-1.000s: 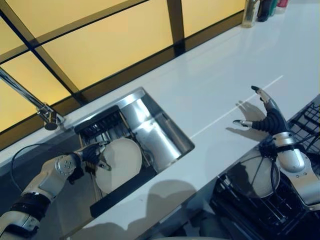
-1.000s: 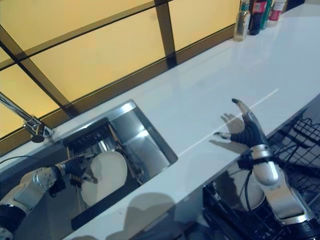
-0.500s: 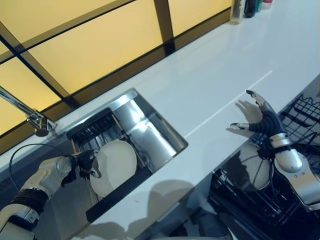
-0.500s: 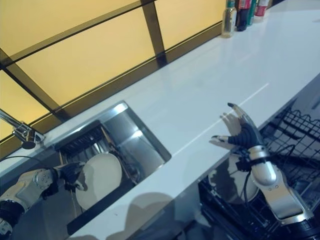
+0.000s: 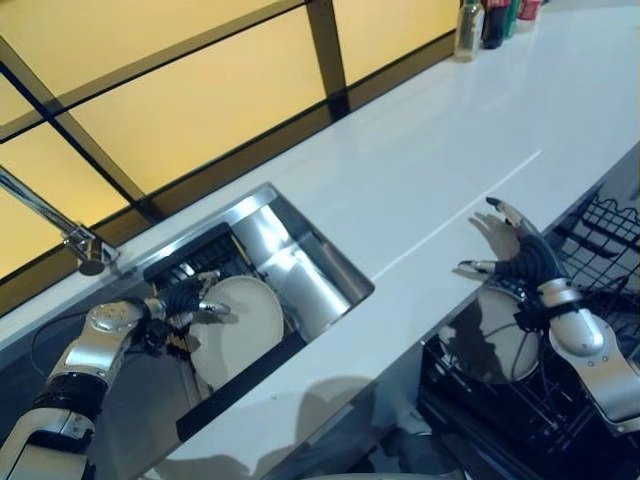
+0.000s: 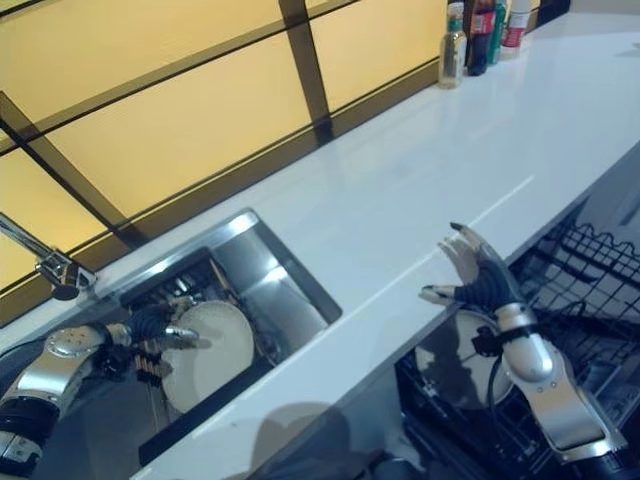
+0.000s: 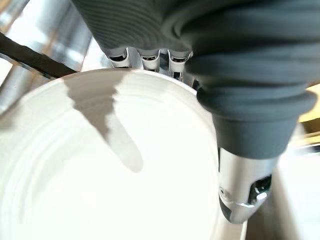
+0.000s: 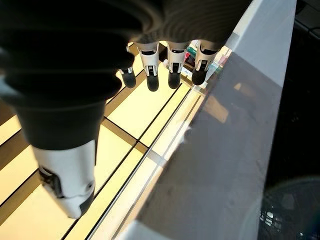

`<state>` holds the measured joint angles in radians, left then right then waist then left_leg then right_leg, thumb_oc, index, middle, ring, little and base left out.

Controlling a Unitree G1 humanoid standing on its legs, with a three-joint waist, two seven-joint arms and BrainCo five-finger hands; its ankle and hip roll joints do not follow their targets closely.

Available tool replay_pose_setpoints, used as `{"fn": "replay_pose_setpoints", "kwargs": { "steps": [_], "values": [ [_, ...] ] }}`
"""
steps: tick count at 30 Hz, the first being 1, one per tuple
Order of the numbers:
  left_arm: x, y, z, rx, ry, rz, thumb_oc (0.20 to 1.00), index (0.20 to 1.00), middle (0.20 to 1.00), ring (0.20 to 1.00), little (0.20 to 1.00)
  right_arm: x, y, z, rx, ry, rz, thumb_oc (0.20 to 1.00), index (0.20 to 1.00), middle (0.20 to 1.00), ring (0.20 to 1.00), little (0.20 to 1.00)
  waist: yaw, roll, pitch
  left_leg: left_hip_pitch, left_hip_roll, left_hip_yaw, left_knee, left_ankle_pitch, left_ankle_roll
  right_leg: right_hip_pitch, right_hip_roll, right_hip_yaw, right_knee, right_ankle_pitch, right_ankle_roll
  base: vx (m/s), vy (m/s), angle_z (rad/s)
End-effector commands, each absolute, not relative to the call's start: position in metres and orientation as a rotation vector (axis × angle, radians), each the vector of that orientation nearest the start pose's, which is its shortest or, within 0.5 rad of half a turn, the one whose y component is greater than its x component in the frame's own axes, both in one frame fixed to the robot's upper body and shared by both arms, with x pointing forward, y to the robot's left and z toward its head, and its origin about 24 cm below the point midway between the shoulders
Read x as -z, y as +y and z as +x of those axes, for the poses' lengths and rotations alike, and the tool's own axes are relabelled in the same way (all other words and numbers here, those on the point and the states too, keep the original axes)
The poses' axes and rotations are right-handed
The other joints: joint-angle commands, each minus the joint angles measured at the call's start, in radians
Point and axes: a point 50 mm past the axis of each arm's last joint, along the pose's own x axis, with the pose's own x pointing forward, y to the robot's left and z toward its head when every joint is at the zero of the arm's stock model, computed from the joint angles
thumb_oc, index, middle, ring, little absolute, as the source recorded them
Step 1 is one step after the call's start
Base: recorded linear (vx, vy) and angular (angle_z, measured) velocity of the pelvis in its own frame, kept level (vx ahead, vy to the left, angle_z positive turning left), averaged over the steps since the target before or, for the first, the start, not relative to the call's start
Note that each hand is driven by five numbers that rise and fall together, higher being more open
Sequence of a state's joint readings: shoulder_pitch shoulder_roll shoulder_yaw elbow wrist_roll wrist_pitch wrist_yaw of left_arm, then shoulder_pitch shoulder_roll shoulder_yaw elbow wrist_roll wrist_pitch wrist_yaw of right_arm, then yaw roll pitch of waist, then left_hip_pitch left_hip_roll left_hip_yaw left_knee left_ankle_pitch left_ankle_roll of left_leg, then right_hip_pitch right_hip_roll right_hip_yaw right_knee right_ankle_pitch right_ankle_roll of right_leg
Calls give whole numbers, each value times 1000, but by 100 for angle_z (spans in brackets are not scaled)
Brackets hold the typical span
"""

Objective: Pick up plates and place into dishwasher.

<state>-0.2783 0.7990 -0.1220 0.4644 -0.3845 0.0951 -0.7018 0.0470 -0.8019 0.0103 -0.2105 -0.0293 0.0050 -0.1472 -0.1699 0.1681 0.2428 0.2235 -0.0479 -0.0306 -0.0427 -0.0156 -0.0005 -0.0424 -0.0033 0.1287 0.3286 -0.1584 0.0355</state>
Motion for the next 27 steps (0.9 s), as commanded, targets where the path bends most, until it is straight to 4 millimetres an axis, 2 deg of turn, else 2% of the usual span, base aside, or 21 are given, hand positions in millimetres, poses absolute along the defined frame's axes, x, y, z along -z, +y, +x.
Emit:
{"fn": "replay_pose_setpoints", "kwargs": {
  "steps": [1,5,13,14,15,27],
  "values": [
    [-40,232,260,899,386,123,1000,1000,1000,1000,1000,-146,-255,235,27,-299,-839,1000,1000,1000,1000,1000,15,-53,-96,-83,-83,1,142,-130,50,56,-48,-5,-213,112,104,42,-4,-1],
    [-42,222,255,972,423,183,1000,1000,1000,1000,1000,-144,-254,234,15,-293,-834,1000,1000,1000,1000,1000,16,-51,-107,-75,-84,-8,138,-129,48,65,-48,-10,-216,108,103,23,0,0],
    [-38,221,247,1016,513,258,1000,1000,1000,1000,1000,-143,-254,232,19,-278,-829,1000,1000,1000,1000,1000,22,-52,-126,-67,-83,-21,134,-130,48,79,-47,-18,-224,102,102,5,-2,2],
    [-39,222,246,1023,519,260,548,548,548,548,548,-143,-255,232,22,-276,-830,1000,1000,1000,1000,1000,24,-52,-129,-66,-83,-22,133,-130,47,80,-47,-20,-225,102,102,-1,-6,3],
    [-39,222,245,1025,521,263,200,200,200,200,200,-142,-256,231,23,-275,-829,1000,1000,1000,1000,1000,25,-52,-130,-66,-84,-23,133,-130,47,82,-47,-21,-227,103,102,0,0,0],
    [-42,225,245,1008,501,318,200,200,200,200,200,-141,-259,229,36,-266,-823,1000,1000,1000,1000,1000,30,-53,-142,-58,-84,-32,117,-125,47,85,-48,-27,-234,104,105,0,0,0]
  ]
}}
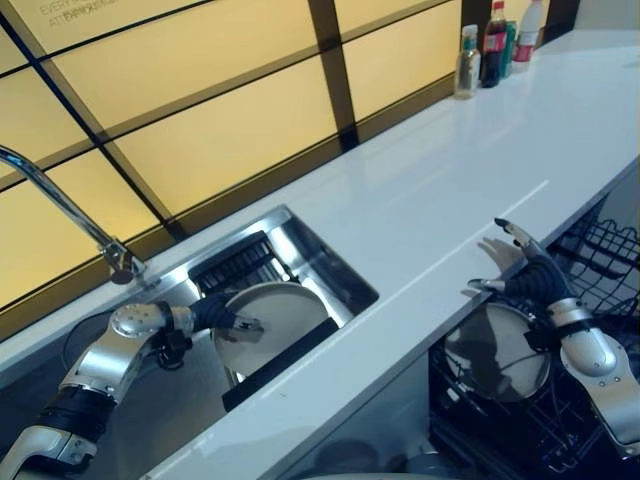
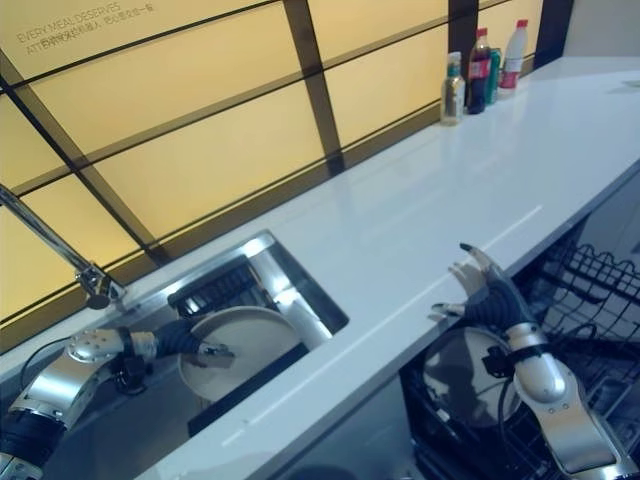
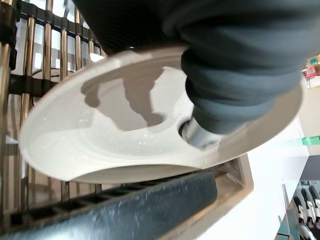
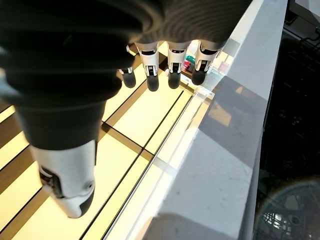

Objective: Pick up plates and place into dishwasher.

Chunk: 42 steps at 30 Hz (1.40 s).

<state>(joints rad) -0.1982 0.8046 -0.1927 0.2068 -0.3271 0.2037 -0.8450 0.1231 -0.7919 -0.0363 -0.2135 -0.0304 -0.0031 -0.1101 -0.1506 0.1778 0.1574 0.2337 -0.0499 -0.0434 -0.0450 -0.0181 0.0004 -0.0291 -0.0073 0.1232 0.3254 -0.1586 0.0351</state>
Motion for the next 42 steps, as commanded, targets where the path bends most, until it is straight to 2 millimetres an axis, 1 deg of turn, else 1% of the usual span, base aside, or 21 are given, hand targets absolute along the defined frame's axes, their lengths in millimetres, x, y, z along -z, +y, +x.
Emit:
{"fn": "replay_pose_setpoints", "kwargs": {
  "steps": [1,10,13,18,21,25,30,33,36,42],
  "values": [
    [-43,226,245,1005,498,320,200,200,200,200,200,-141,-260,229,36,-266,-822,1000,1000,1000,1000,1000,11,-63,-58,-68,-82,-19,118,-123,46,72,-44,-22,-231,104,105,0,0,0],
    [-54,233,251,927,426,353,200,200,200,200,200,-139,-261,227,41,-268,-814,1000,1000,1000,1000,1000,21,-66,-69,-69,-76,-21,104,-117,44,76,-46,-31,-248,107,105,-13,-3,0],
    [-63,239,255,850,366,387,200,200,200,200,200,-140,-261,226,48,-273,-812,1000,1000,1000,1000,1000,26,-68,-71,-68,-73,-23,96,-114,41,80,-46,-36,-257,108,104,-52,-8,0],
    [-82,252,260,658,198,422,200,200,200,200,200,-142,-267,224,105,-283,-800,1000,1000,1000,1000,1000,44,-77,-79,-71,-63,-25,79,-106,37,89,-50,-53,-281,111,102,-73,-28,2],
    [-94,264,254,560,102,425,200,200,200,200,200,-144,-274,219,156,-292,-792,1000,1000,1000,1000,1000,64,-84,-87,-78,-54,-28,64,-98,33,93,-51,-67,-298,111,100,-99,-42,8],
    [-107,276,244,494,33,411,200,200,200,200,200,-149,-281,216,213,-313,-784,1000,1000,1000,1000,1000,88,-92,-94,-87,-45,-37,42,-86,28,95,-47,-86,-315,109,96,-110,-46,5],
    [-122,286,243,389,-78,345,200,200,200,200,200,-155,-283,219,281,-353,-771,1000,1000,1000,1000,1000,111,-100,-103,-98,-35,-50,16,-69,19,100,-41,-103,-335,109,88,-100,-48,9],
    [-128,289,243,341,-137,305,200,200,200,200,200,-159,-285,222,335,-381,-764,1000,1000,1000,1000,1000,122,-104,-108,-104,-30,-50,9,-64,14,105,-38,-115,-343,107,84,-82,-42,13],
    [-134,290,243,300,-202,249,200,200,200,200,200,-168,-288,226,416,-428,-744,1000,1000,1000,1000,1000,133,-110,-110,-107,-25,-49,7,-63,11,109,-35,-126,-347,102,77,-76,-41,8],
    [-144,287,243,268,-294,149,200,200,200,200,200,-199,-297,224,595,-586,-667,1000,1000,1000,1000,1000,147,-121,-117,-124,-20,-44,15,-64,8,105,-28,-129,-349,101,66,-75,-40,5]
  ]
}}
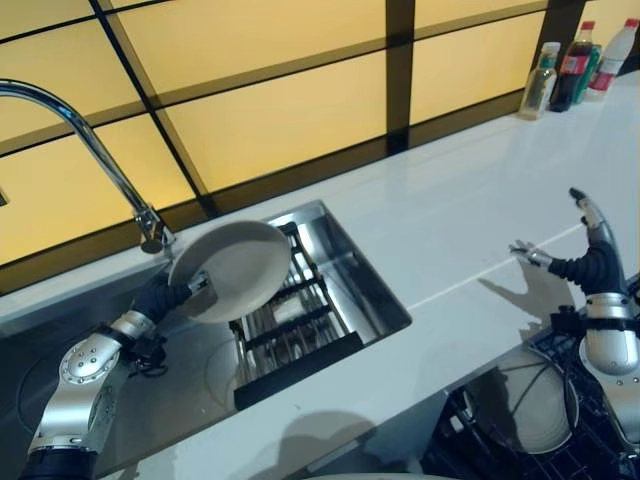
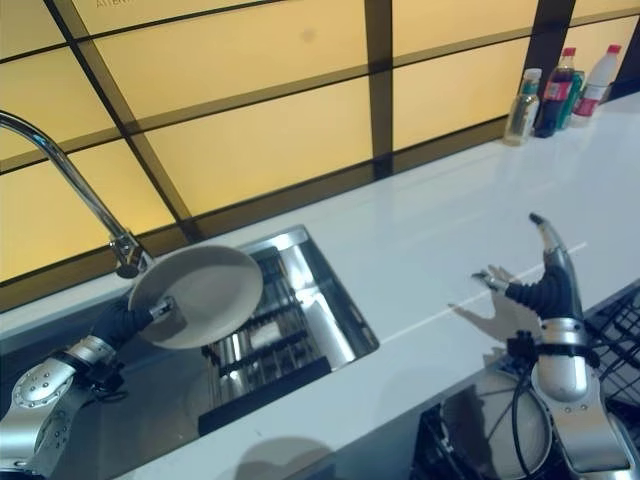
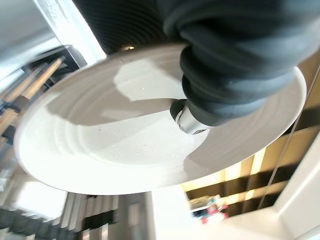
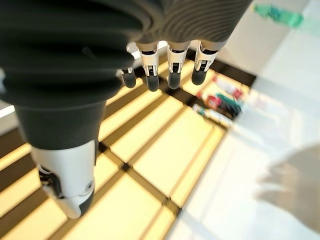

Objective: Pick up plates and place into dishwasher.

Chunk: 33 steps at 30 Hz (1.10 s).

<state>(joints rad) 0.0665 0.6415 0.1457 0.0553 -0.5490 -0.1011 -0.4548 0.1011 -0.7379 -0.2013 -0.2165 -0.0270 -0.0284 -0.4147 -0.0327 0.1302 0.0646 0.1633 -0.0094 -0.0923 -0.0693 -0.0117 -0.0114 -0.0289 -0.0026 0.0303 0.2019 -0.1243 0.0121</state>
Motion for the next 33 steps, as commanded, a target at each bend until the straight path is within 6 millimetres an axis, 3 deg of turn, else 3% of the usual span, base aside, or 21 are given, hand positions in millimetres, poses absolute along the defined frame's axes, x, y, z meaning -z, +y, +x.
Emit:
{"fn": "replay_pose_setpoints", "kwargs": {
  "steps": [1,6,9,13,17,23,28,33],
  "values": [
    [-145,286,244,266,-305,139,200,200,200,200,200,-204,-296,223,608,-617,-655,1000,1000,1000,1000,1000,30,-75,-24,-54,-60,5,40,-72,20,106,-32,-36,-226,66,88,-53,-36,-1],
    [-158,275,251,281,-371,95,200,200,200,200,200,-237,-279,226,553,-799,-590,1000,1000,1000,1000,1000,40,-82,-32,-56,-59,1,41,-75,19,109,-28,-36,-230,64,85,-50,-35,-2],
    [-167,264,256,335,-414,80,200,200,200,200,200,-252,-260,234,406,-848,-502,1000,1000,1000,1000,1000,47,-90,-37,-61,-61,-4,45,-76,18,109,-27,-41,-232,65,84,-57,-38,0],
    [-169,228,267,524,-432,17,200,200,200,200,200,-262,-219,249,108,-865,-413,1000,1000,1000,1000,1000,64,-103,-46,-68,-64,-10,52,-77,15,113,-29,-59,-236,65,80,-51,-30,4],
    [-166,179,277,760,-408,-165,200,200,200,200,200,-258,-176,270,-125,-806,-363,1000,1000,1000,1000,1000,76,-116,-55,-61,-64,-12,50,-81,15,124,-30,-76,-242,65,73,-18,-26,15],
    [-165,134,280,927,-412,-224,200,200,200,200,200,-244,-137,283,-307,-720,-339,1000,1000,1000,1000,1000,82,-128,-65,-47,-62,-6,44,-85,17,137,-30,-87,-252,66,69,2,-14,14],
    [-162,117,280,990,-384,-253,200,200,200,200,200,-230,-120,289,-398,-625,-343,1000,1000,1000,1000,1000,84,-135,-67,-40,-58,7,38,-87,18,144,-30,-90,-261,67,67,0,-2,1],
    [-159,114,278,1002,-375,-244,200,200,200,200,200,-218,-114,292,-430,-565,-349,1000,1000,1000,1000,1000,86,-138,-66,-40,-56,16,38,-85,20,144,-30,-94,-258,67,67,-2,-1,1]
  ]
}}
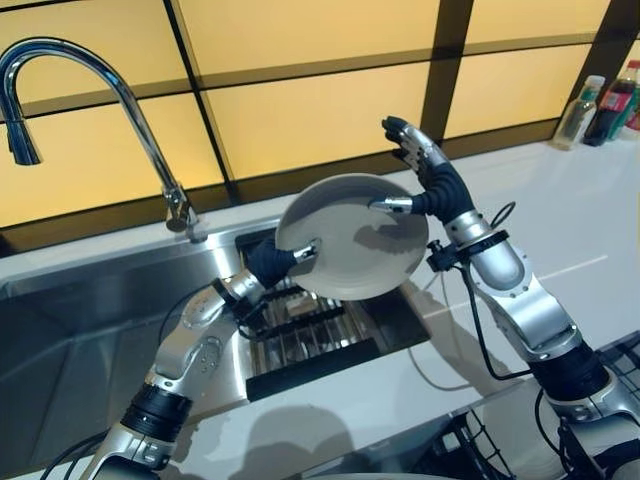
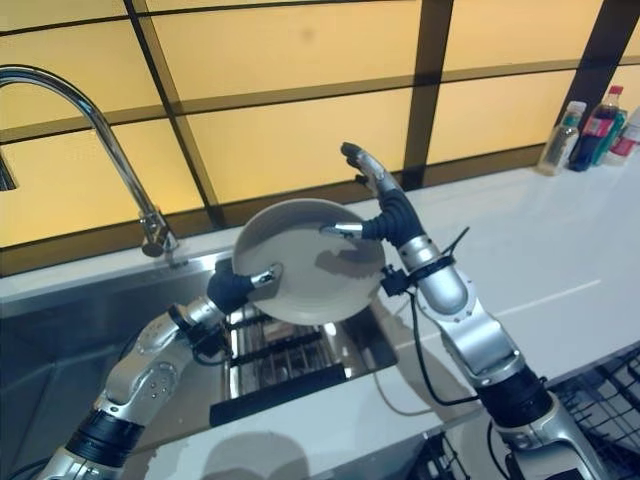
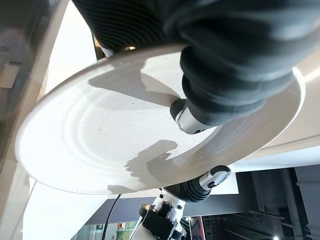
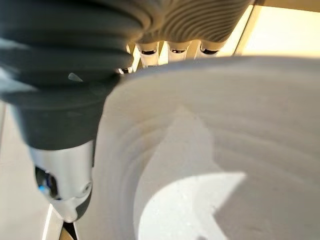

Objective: Pick up plates and place into dishwasher.

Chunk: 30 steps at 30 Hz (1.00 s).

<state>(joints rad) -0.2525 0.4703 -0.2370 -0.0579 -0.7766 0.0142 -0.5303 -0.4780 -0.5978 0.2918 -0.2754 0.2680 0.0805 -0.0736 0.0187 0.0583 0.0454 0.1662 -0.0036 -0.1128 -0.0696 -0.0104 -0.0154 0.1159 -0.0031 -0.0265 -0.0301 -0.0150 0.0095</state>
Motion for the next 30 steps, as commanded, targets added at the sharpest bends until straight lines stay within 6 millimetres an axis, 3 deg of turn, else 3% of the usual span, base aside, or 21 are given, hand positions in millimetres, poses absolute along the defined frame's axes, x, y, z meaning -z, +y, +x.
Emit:
{"fn": "replay_pose_setpoints", "kwargs": {
  "steps": [1,5,11,15,24,30],
  "values": [
    [-159,115,277,999,-372,-243,200,200,200,200,200,-217,-114,292,-435,-555,-361,1000,1000,1000,1000,1000,36,-66,-47,-42,-61,37,36,-85,24,-1,-29,-38,-25,-43,69,0,0,0],
    [-156,119,277,987,-368,-241,200,200,200,200,200,-209,-116,294,-441,-501,-403,1000,1000,1000,1000,1000,38,-67,-45,-40,-61,37,33,-85,25,-2,-29,-39,-22,-43,68,-15,16,6],
    [-154,128,275,960,-365,-232,200,200,200,200,200,-180,-132,305,-437,-226,-439,1000,1000,1000,1000,1000,35,-74,-39,-29,-57,45,33,-91,24,5,-30,-39,-21,-46,69,0,0,0],
    [-153,132,277,941,-362,-218,200,200,200,200,200,-172,-135,308,-480,-145,-452,1000,1000,1000,1000,1000,33,-81,-37,-31,-59,50,45,-97,24,2,-32,-34,-20,-43,70,0,0,0],
    [-154,132,279,951,-373,-211,200,200,200,200,200,-152,-117,307,-720,21,-372,1000,1000,1000,1000,1000,47,-97,-32,-33,-65,35,44,-94,28,1,-33,-36,-22,-36,70,0,0,0],
    [-152,127,278,962,-376,-218,200,200,200,200,200,-129,-102,298,-956,163,-278,1000,1000,1000,1000,1000,62,-108,-33,-39,-68,28,51,-92,28,2,-34,-47,-24,-31,70,0,0,0]
  ]
}}
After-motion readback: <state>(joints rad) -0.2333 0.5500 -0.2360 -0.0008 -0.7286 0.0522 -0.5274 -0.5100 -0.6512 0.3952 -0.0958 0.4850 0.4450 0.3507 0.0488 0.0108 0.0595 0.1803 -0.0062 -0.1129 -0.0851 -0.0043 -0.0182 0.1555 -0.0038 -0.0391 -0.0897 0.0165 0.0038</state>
